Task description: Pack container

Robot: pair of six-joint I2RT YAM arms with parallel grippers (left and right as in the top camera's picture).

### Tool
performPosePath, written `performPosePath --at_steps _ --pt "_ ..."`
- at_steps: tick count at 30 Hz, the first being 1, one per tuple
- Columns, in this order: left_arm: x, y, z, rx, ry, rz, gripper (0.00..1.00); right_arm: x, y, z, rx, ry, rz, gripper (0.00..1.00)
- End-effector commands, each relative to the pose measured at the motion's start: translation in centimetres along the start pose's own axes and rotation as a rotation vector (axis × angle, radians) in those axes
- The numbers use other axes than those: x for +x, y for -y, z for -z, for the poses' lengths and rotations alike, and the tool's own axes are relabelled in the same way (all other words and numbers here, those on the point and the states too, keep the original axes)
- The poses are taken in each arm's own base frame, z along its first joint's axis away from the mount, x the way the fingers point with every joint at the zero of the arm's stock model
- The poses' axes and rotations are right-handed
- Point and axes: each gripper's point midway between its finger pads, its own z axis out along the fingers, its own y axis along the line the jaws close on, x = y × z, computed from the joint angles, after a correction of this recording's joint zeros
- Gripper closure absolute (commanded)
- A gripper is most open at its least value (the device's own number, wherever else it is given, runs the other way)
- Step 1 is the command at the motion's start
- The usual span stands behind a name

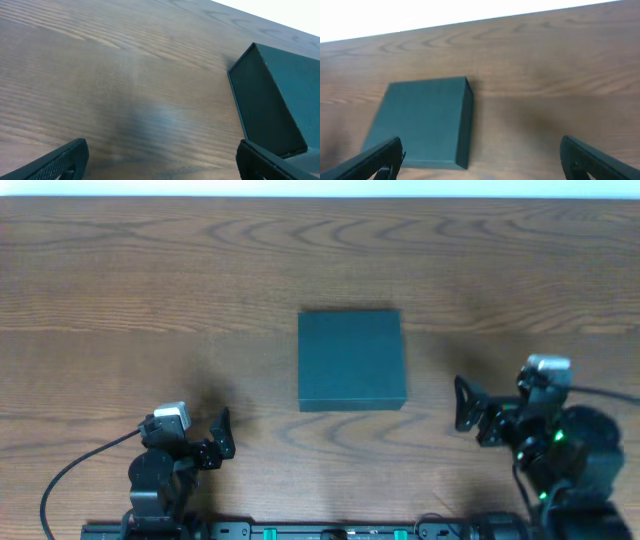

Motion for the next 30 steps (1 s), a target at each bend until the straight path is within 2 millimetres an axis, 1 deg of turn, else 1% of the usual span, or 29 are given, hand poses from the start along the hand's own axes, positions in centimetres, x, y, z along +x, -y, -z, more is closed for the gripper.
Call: performPosePath --at_steps 1,5,11,19,25,30 --pt "0.4 -0.3 -0.2 -0.008 -0.002 0.009 0.05 2.8 0.9 -1.1 0.013 0.004 0.016 0.01" --pt "0.4 -0.3 -0.2 -0.008 -0.002 0.009 0.05 5.1 1.1 -2.1 -0.011 0.054 0.031 0.01" --pt "0.4 -0.3 -0.2 -0.008 -0.002 0.009 0.05 8.2 0.8 -3.1 -0.062 0.107 0.058 0.01" --pt "0.4 -0.3 -0.2 -0.008 -0.002 0.009 0.05 10.6 0.2 -4.0 -0.116 0.11 0.084 0.01" --pt "0.4 -0.3 -0.2 -0.008 -0.002 0.009 0.05 12.3 0.5 -5.1 -0.113 0.069 0.083 0.01" --pt "0.4 -0.3 -0.2 -0.008 -0.003 0.009 0.05 12.3 0.4 -5.1 -0.115 0.069 0.085 0.01"
